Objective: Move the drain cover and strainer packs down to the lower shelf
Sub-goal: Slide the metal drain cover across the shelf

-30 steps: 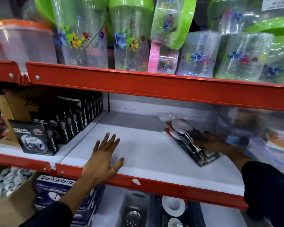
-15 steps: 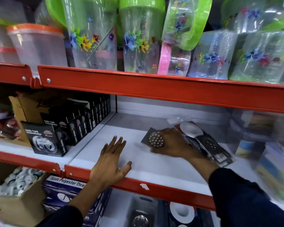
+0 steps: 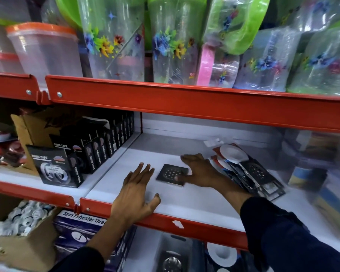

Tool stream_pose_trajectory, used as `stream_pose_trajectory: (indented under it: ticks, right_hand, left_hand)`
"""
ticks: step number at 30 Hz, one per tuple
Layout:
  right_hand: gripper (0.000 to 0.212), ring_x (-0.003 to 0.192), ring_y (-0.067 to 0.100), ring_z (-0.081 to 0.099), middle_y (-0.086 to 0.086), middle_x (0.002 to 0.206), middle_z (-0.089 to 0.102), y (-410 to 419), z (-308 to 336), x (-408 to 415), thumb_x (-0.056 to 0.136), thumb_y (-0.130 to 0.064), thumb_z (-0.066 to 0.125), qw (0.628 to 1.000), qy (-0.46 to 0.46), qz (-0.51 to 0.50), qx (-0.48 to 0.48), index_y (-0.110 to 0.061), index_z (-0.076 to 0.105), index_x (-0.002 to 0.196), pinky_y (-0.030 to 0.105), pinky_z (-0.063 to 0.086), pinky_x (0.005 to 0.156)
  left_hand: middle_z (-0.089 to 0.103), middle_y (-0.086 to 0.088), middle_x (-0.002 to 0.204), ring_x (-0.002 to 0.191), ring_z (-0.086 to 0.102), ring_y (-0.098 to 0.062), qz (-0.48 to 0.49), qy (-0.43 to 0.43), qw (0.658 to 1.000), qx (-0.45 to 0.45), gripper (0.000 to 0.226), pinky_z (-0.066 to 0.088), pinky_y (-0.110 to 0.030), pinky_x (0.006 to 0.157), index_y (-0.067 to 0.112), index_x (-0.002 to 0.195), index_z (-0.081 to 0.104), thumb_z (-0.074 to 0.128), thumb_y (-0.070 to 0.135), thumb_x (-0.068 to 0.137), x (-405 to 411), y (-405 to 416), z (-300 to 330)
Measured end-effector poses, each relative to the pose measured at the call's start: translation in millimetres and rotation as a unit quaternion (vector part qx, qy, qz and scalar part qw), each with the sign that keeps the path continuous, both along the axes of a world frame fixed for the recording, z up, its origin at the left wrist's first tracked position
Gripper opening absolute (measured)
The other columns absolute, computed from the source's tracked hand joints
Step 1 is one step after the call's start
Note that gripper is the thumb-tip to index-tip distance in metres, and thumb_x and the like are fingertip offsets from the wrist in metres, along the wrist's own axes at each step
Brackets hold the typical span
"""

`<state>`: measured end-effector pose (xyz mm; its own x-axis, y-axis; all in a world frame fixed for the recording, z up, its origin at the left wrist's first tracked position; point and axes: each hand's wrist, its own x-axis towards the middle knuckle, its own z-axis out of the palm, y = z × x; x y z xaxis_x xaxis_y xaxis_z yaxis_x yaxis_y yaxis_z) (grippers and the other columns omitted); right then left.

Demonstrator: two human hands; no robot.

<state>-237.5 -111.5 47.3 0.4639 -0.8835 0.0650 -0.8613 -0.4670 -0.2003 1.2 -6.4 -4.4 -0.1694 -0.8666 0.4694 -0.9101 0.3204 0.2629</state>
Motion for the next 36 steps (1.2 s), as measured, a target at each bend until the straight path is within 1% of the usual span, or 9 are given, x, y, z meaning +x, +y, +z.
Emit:
stream_pose_trajectory:
  ticks: [3, 7, 12, 14, 20, 26, 30, 33, 36]
  right_hand:
    - [0.077, 0.144, 0.027, 0.030, 0.002, 0.157, 0.037, 3.0, 5.7, -34.6, 0.091, -0.066, 0.047, 0.991, -0.047, -0.044, -0.117, -0.020, 0.034, 0.151, 0.048, 0.031, 0.115]
    - [0.059, 0.116, 0.026, 0.059, -0.003, 0.121, 0.064, -3.3, 5.4, -112.5, 0.088, -0.070, 0.039, 0.956, -0.101, -0.153, -0.228, -0.028, 0.051, 0.127, 0.039, 0.054, 0.090]
    - [0.089, 0.124, 0.031, 0.056, 0.006, 0.130, 0.059, -7.9, -16.2, -191.1, 0.069, -0.089, 0.026, 0.955, -0.031, -0.293, -0.036, -0.029, 0.051, 0.130, 0.043, 0.046, 0.102]
    - [0.091, 0.125, 0.032, 0.055, 0.009, 0.135, 0.058, -5.7, -18.2, -199.0, 0.069, -0.087, 0.036, 0.948, -0.023, -0.316, 0.023, -0.029, 0.044, 0.139, 0.040, 0.044, 0.103]
    - [0.096, 0.111, 0.034, 0.062, 0.013, 0.115, 0.066, 5.6, -6.9, -197.3, 0.058, -0.089, 0.031, 0.955, 0.006, -0.293, -0.045, -0.019, 0.054, 0.120, 0.042, 0.051, 0.091]
    - [0.057, 0.092, 0.023, 0.067, 0.000, 0.102, 0.071, 29.7, 31.0, -122.8, 0.074, -0.068, 0.052, 0.970, -0.065, -0.103, -0.211, -0.030, 0.057, 0.116, 0.038, 0.056, 0.079]
    - [0.060, 0.102, 0.025, 0.062, 0.001, 0.110, 0.068, 15.7, 17.9, -46.6, 0.071, -0.070, 0.057, 0.990, -0.028, -0.001, -0.138, -0.028, 0.055, 0.115, 0.041, 0.051, 0.087]
    - [0.085, 0.117, 0.031, 0.053, 0.007, 0.127, 0.060, -2.1, -0.5, 0.9, 0.065, -0.077, 0.051, 0.999, 0.008, -0.009, -0.033, -0.025, 0.047, 0.133, 0.044, 0.047, 0.094]
    - [0.086, 0.120, 0.034, 0.051, 0.010, 0.128, 0.058, -15.4, -12.0, 23.1, 0.067, -0.079, 0.052, 0.999, 0.034, -0.012, 0.025, -0.023, 0.048, 0.133, 0.043, 0.049, 0.094]
  left_hand:
    - [0.021, 0.001, 0.162, 0.151, 0.003, -0.009, 0.005, -0.009, 1.000, -0.007, 0.083, 0.016, -0.043, 0.123, 0.022, 0.153, 0.022, 0.041, 0.059, 0.082, 6.2, -0.8, -2.5]
    - [0.021, 0.001, 0.162, 0.151, 0.005, -0.012, 0.009, -0.024, 1.000, -0.009, 0.084, 0.017, -0.048, 0.122, 0.021, 0.154, 0.023, 0.038, 0.062, 0.081, 4.9, -2.5, -4.2]
    - [0.024, 0.000, 0.161, 0.151, 0.008, -0.015, 0.017, -0.030, 0.999, -0.002, 0.085, 0.019, -0.048, 0.121, 0.021, 0.153, 0.024, 0.037, 0.063, 0.081, 3.1, -1.2, -2.5]
    - [0.024, 0.001, 0.161, 0.151, 0.008, -0.015, 0.020, -0.030, 0.999, 0.004, 0.084, 0.019, -0.048, 0.121, 0.022, 0.153, 0.025, 0.037, 0.063, 0.081, 2.9, -1.0, -1.8]
    - [0.024, 0.002, 0.161, 0.151, 0.009, -0.016, 0.029, -0.036, 0.999, 0.019, 0.083, 0.020, -0.047, 0.121, 0.024, 0.153, 0.024, 0.036, 0.063, 0.080, 1.0, 1.2, 0.7]
    - [0.025, 0.002, 0.161, 0.151, 0.008, -0.015, 0.033, -0.031, 0.999, 0.020, 0.082, 0.021, -0.045, 0.121, 0.024, 0.153, 0.024, 0.038, 0.061, 0.081, 0.3, 0.9, 0.3]
    - [0.028, 0.002, 0.160, 0.151, 0.010, -0.015, 0.032, -0.015, 0.999, 0.014, 0.081, 0.023, -0.046, 0.120, 0.023, 0.152, 0.027, 0.041, 0.059, 0.080, -1.3, 3.2, 1.9]
    - [0.026, 0.003, 0.161, 0.151, 0.009, -0.013, 0.030, -0.009, 0.999, 0.013, 0.081, 0.021, -0.045, 0.121, 0.023, 0.152, 0.025, 0.041, 0.059, 0.081, -1.1, 4.4, 3.5]
    - [0.027, 0.003, 0.161, 0.151, 0.009, -0.012, 0.026, -0.002, 1.000, 0.007, 0.080, 0.020, -0.043, 0.121, 0.024, 0.151, 0.026, 0.044, 0.057, 0.081, -0.8, 4.1, 3.4]
